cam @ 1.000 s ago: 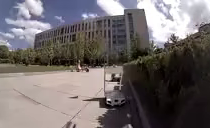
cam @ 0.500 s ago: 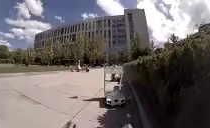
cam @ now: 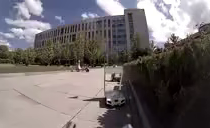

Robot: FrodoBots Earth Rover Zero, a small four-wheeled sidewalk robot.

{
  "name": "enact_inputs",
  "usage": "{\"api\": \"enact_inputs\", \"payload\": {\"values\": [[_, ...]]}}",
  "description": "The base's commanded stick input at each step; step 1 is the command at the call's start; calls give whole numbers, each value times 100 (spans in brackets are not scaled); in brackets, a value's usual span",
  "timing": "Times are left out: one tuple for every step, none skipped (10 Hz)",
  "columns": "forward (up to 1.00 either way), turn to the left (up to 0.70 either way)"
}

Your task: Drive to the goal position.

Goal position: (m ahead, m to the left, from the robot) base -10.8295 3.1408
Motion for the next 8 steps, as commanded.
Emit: {"api": "enact_inputs", "payload": {"values": [[0, 0], [0, 0], [0, 0], [0, 0], [3, 0], [2, 0], [0, 0], [0, 0]]}}
